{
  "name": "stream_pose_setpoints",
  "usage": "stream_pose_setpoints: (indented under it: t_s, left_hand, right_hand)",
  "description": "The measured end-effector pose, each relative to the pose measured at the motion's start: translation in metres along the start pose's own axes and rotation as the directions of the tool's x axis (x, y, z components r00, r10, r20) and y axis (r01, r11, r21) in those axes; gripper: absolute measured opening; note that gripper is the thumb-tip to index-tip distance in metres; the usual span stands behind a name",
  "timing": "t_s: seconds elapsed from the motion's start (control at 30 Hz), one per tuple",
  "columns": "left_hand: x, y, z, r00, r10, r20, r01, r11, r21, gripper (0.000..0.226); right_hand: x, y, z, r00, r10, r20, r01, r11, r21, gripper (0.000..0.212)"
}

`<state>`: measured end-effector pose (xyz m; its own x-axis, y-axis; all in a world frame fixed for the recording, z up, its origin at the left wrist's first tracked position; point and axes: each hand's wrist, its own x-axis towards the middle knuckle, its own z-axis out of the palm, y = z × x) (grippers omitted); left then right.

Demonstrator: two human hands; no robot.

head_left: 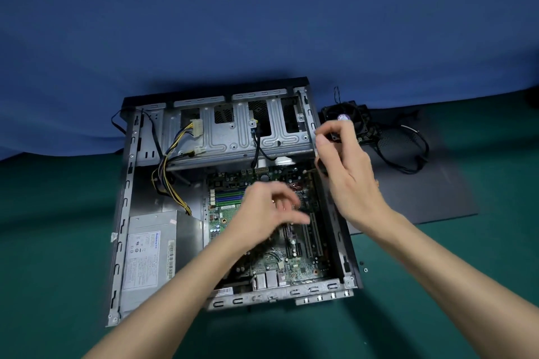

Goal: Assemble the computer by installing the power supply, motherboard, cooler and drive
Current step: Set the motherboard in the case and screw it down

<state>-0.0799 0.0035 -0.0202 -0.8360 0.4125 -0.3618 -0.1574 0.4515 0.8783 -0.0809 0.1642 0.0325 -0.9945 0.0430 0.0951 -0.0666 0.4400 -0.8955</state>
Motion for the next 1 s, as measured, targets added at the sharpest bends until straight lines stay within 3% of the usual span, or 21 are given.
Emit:
stream_pose_setpoints:
  t_s: [0.07,0.17,0.3,0.5,0.53,0.6,0.67,0.7,0.77,0.87,1.0]
  left_hand:
    - [-0.009,0.027,-0.011,0.97,0.154,-0.188,-0.181,0.974,-0.138,0.057]
    - [-0.019,0.054,-0.018,0.901,0.264,-0.344,-0.352,0.908,-0.227,0.068]
    - [-0.028,0.058,-0.022,0.87,0.216,-0.443,-0.341,0.913,-0.225,0.071]
    - [-0.031,0.047,-0.02,0.883,0.133,-0.45,-0.27,0.929,-0.254,0.072]
    - [-0.031,0.043,-0.019,0.885,0.152,-0.44,-0.271,0.936,-0.223,0.066]
    - [-0.034,0.032,-0.018,0.888,0.157,-0.432,-0.261,0.945,-0.194,0.051]
    - [-0.037,0.016,-0.02,0.898,0.11,-0.425,-0.226,0.946,-0.233,0.032]
    - [-0.039,0.007,-0.02,0.917,0.072,-0.392,-0.184,0.949,-0.258,0.027]
    - [-0.044,-0.01,-0.016,0.967,-0.03,-0.253,-0.043,0.959,-0.279,0.031]
    - [-0.05,-0.026,-0.003,0.989,-0.144,-0.038,0.127,0.95,-0.285,0.048]
    - [-0.049,-0.033,0.005,0.991,-0.128,0.04,0.133,0.981,-0.143,0.043]
  right_hand:
    - [0.002,-0.022,0.007,0.999,0.011,0.042,-0.021,0.967,0.254,0.015]
    - [0.006,-0.044,0.019,0.997,0.028,0.076,-0.061,0.875,0.481,0.019]
    - [0.013,-0.056,0.027,0.989,0.11,0.097,-0.145,0.822,0.55,0.024]
    - [0.007,-0.05,0.036,0.933,0.226,0.28,-0.36,0.588,0.724,0.024]
    - [0.006,-0.046,0.037,0.926,0.24,0.293,-0.378,0.59,0.713,0.024]
    - [0.003,-0.032,0.037,0.953,0.235,0.191,-0.302,0.768,0.564,0.024]
    - [-0.002,-0.012,0.03,0.986,0.162,0.025,-0.163,0.955,0.246,0.024]
    - [-0.004,-0.001,0.025,0.99,0.138,-0.024,-0.135,0.987,0.088,0.024]
    - [-0.009,0.022,0.015,0.992,0.107,-0.068,-0.116,0.985,-0.131,0.026]
    - [-0.018,0.045,0.013,0.996,0.039,-0.081,-0.06,0.961,-0.27,0.022]
    - [-0.021,0.053,0.024,0.99,-0.057,-0.133,0.009,0.942,-0.335,0.02]
